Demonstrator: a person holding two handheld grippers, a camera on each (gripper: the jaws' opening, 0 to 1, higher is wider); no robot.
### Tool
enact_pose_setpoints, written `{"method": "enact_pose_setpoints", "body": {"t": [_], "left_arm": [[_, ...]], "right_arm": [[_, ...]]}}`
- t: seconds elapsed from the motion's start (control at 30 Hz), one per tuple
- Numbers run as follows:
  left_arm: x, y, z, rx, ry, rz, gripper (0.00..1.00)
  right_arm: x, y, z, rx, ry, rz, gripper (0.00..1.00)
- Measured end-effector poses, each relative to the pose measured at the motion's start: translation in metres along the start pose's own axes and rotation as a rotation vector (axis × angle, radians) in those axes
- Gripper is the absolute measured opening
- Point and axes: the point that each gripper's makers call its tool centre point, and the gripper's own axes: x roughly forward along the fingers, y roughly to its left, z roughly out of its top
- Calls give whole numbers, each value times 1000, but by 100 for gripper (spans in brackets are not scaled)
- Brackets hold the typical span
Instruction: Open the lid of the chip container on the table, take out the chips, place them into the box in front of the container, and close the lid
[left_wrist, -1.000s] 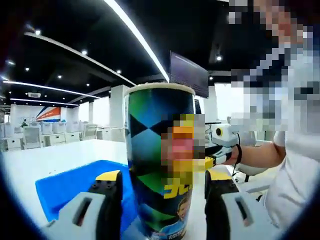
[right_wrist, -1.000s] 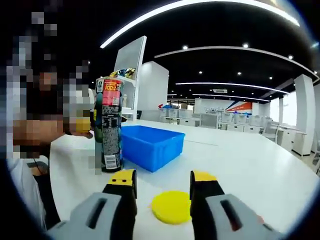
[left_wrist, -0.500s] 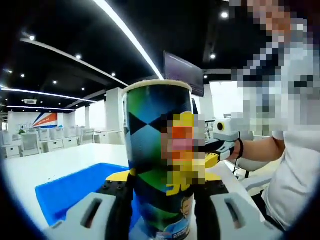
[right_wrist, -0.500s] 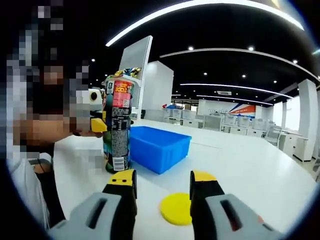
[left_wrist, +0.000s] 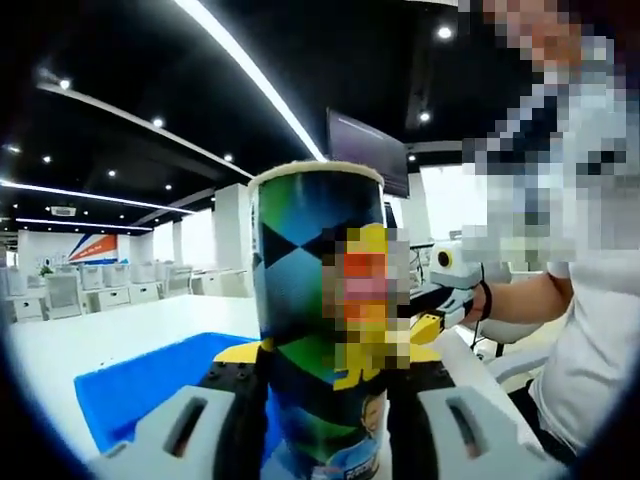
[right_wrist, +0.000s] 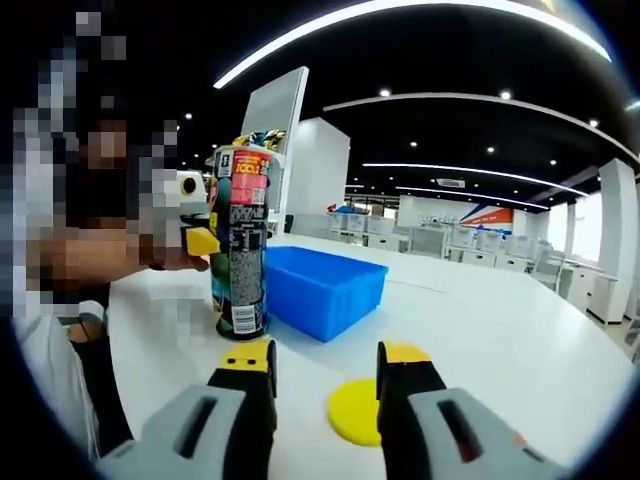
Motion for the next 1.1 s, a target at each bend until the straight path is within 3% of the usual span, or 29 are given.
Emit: {"method": "enact_pose_setpoints", "body": {"t": [0.57, 0.67, 1.1], "left_arm": [[1, 5, -1, -40, -17, 17, 46], [1, 0, 0, -43, -10, -5, 46], [3, 6, -1, -40, -23, 26, 46]], "right_arm": [[2, 7, -3, 8, 16, 5, 37], [1, 7, -2, 11, 11, 6, 37], [1, 6, -2, 11, 15, 9, 37]]}}
